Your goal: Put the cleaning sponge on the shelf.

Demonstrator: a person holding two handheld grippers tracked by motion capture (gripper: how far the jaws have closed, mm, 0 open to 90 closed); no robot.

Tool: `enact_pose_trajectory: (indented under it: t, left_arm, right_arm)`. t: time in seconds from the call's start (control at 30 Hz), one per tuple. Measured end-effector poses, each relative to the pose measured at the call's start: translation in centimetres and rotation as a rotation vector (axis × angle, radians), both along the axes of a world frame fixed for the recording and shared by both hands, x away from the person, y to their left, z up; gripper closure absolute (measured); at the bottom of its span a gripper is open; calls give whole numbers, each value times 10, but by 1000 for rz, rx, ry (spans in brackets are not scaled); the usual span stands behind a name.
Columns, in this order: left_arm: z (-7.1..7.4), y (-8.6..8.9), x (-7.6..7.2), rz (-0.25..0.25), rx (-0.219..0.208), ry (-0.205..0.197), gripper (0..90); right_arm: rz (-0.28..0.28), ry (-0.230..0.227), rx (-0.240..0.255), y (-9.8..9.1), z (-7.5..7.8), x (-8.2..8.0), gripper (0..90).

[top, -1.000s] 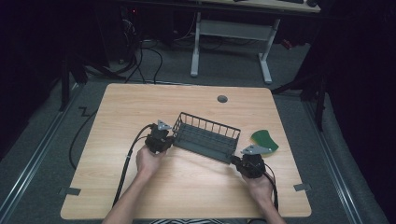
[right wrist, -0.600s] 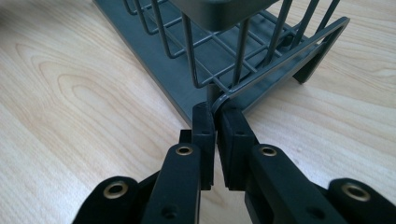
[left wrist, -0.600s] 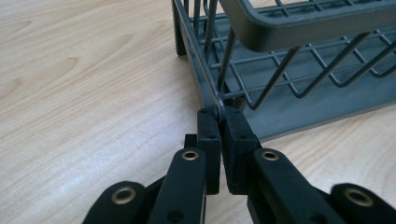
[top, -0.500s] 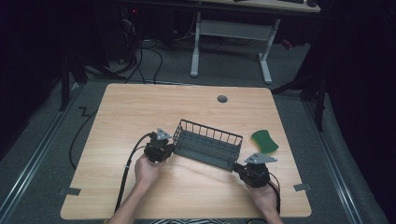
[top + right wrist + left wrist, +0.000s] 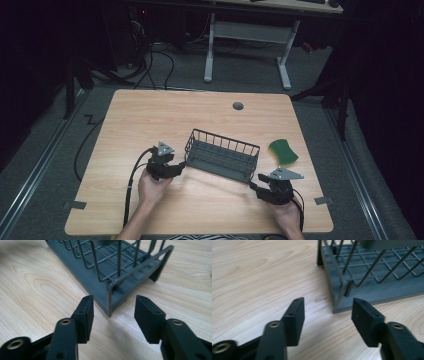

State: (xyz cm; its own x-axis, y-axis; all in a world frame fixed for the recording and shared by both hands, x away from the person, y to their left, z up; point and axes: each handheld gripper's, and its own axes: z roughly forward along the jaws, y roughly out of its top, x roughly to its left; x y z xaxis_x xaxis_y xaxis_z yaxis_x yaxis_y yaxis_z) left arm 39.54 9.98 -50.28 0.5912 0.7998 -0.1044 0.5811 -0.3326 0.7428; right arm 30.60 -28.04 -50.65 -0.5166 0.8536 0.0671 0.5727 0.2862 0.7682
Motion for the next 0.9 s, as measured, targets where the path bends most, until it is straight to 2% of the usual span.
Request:
enact_pose_trajectory:
  t: [0.1,0.13,0.23,0.27,0.3,0.37,0.43,0.47,0.6,0.8,0.9]
  left_arm:
    - [-4,10,-5,26,20,-8,397]
    - [-7,17,-8,45,28,-19,386]
    - [-11,23,-12,71,37,-17,384]
    - [-14,31,-14,97,46,-21,379]
    - [-14,31,-14,97,46,-21,378]
    - [-18,42,-18,140,44,-23,378]
    - [-20,45,-18,152,43,-22,378]
    - [-23,52,-20,176,46,-22,376]
    - [-28,61,-21,209,47,-12,373]
    - [-32,66,-24,222,69,-38,372]
    - [-33,67,-25,231,73,-47,366]
  right_arm:
    - [-9,-4,-1,-4,0,-2,478]
    - [-14,-22,-4,-8,0,-4,476]
    - [-17,-43,-10,-13,1,-7,472]
    - [-23,-56,-7,-17,3,-8,457]
    - [-23,-56,-7,-17,3,-8,457]
    - [-29,-75,-1,-23,7,-8,442]
    - [-35,-79,0,-25,8,-7,434]
    - [-48,-87,-3,-29,11,-5,425]
    - [-87,-101,3,-39,15,4,400]
    - [-137,-118,-10,-51,22,18,383]
    - [-184,-108,-21,-64,26,33,361]
